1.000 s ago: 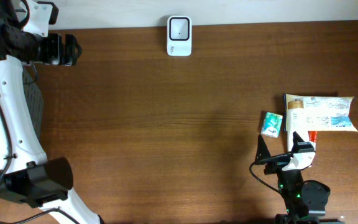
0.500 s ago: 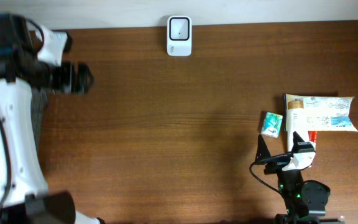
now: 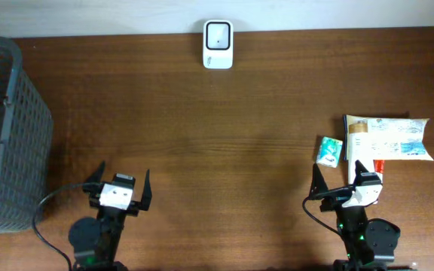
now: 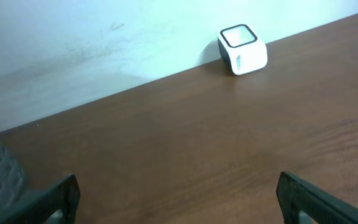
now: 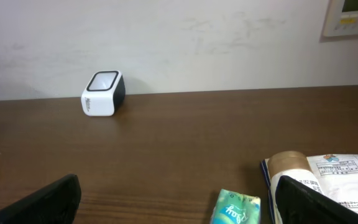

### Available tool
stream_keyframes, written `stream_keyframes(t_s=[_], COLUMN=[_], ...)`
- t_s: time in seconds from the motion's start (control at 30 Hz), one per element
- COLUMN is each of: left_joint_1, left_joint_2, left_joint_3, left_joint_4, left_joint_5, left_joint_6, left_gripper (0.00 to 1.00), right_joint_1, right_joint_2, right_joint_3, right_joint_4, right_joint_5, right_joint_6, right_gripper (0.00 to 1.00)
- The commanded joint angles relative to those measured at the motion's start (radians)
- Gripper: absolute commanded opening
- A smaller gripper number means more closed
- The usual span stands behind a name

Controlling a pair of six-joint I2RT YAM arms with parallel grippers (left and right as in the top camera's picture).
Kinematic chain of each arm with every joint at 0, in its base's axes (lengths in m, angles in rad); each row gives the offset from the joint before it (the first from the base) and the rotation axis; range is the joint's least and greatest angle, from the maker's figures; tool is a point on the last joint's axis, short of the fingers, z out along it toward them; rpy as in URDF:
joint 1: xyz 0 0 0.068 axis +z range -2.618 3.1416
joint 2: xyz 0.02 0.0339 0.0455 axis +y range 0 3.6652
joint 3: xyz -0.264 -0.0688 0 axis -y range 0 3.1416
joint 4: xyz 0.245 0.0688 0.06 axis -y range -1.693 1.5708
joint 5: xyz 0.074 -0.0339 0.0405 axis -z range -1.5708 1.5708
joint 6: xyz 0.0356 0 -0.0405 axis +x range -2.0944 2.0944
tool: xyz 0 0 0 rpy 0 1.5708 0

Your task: Scan the item barcode

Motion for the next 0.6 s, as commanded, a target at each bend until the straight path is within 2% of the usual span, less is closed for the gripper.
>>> stream_keyframes(t_s=[0.0, 0.07, 0.17, 0.57], left_joint_1=[-0.004, -0.004, -0.005, -0.006], left_joint_2=[-0.136, -0.204, -0.266, -0.265], left_joint_3=[-0.04, -0.04, -0.04, -0.04], left_joint_4=[-0.065, -0.13, -0.129, -0.129], left_joint_5=[0.0, -0.011, -0.01, -0.011], left_joint_6=[0.01, 0.008, 0.008, 0.008], left_gripper=[0.99, 0.99, 0.99, 0.99], right_joint_1=[-0.005, -0.005, -0.005, -0.005], right_joint_2=[-0.007, -0.007, -0.007, -0.007], right_joint_3=[-0.005, -0.005, -0.005, -0.005], right_joint_4=[-0.006, -0.006, -0.006, -0.006], right_joint_5=[0.002, 0.002, 0.002, 0.002], right_joint_6=[0.006, 0.006, 0.006, 0.006], right_gripper=[0.99, 0.99, 0.99, 0.99])
